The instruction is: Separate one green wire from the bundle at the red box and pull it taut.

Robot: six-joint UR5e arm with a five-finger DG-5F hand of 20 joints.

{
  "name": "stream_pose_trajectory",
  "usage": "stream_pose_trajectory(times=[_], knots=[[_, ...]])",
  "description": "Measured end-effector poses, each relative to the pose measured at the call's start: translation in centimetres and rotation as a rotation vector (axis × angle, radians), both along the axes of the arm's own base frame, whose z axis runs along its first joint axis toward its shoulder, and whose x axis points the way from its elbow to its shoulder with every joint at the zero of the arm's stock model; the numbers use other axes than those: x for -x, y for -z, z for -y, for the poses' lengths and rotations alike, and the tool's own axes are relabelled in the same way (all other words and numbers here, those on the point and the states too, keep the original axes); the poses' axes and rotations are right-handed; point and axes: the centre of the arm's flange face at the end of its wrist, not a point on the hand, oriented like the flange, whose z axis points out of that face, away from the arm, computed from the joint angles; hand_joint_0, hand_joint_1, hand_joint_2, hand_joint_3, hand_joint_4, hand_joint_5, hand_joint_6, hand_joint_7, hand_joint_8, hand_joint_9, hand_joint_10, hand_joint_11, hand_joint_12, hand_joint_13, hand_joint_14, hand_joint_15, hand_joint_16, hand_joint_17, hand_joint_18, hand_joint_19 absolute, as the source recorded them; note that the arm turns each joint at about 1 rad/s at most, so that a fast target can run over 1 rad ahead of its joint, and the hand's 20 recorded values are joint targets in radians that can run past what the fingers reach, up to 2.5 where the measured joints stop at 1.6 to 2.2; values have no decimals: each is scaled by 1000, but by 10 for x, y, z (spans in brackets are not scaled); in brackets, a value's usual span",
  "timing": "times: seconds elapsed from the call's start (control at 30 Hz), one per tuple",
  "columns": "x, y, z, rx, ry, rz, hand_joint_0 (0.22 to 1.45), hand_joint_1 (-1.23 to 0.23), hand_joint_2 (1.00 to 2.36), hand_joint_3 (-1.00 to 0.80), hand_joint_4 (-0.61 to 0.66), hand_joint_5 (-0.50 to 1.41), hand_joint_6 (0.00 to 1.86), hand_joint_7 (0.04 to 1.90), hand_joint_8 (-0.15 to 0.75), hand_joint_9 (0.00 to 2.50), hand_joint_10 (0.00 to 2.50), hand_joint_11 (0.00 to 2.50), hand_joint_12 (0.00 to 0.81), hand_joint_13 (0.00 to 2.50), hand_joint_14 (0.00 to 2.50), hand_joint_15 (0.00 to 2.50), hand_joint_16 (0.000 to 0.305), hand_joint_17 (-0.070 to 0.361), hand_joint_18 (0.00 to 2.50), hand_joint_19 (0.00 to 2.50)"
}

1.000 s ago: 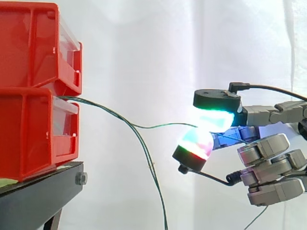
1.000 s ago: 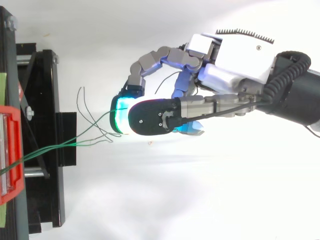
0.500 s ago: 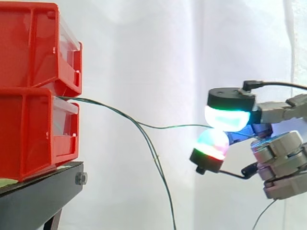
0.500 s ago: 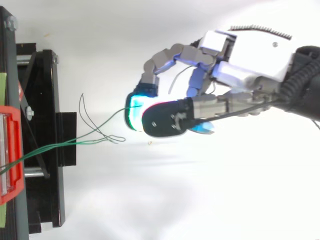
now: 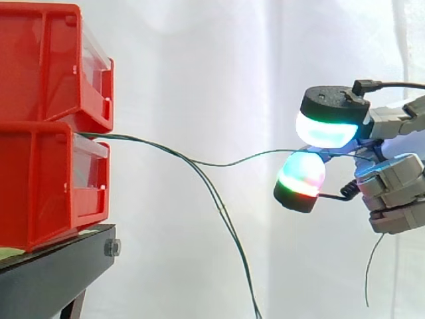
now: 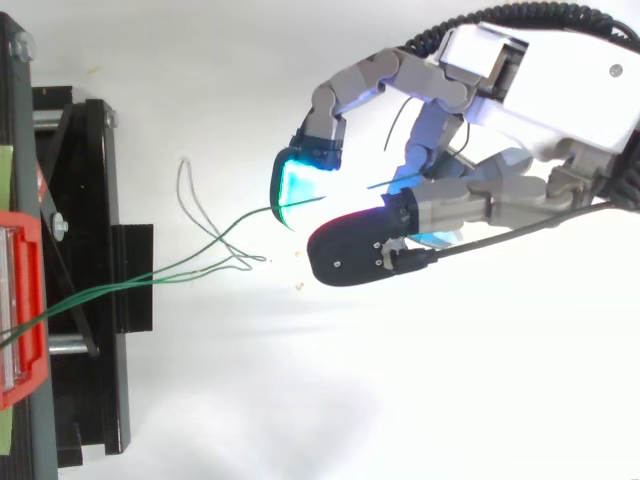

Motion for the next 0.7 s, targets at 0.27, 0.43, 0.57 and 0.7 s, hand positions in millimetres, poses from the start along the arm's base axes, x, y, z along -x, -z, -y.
stream_pose_trajectory(times=[0.27,0.43,0.57,0.7], knots=[[3,1,-3,-74,13,9,588,-608,1014,-339,78,-118,880,987,253,1557,6,1723,283,1327,1828,1165,42,94,1274,1807],[4,2,-5,-88,28,7,587,-482,1014,-272,86,-115,882,971,286,1561,5,1708,320,1325,1915,1095,51,115,1316,1775],[5,2,-7,-95,38,7,586,-445,1014,-276,97,-118,875,983,272,1546,7,1703,310,1305,1908,1115,48,109,1291,1786],[5,2,-8,-97,40,7,582,-472,1016,-288,87,-121,872,976,249,1532,8,1704,292,1284,1870,1153,44,99,1254,1810]])
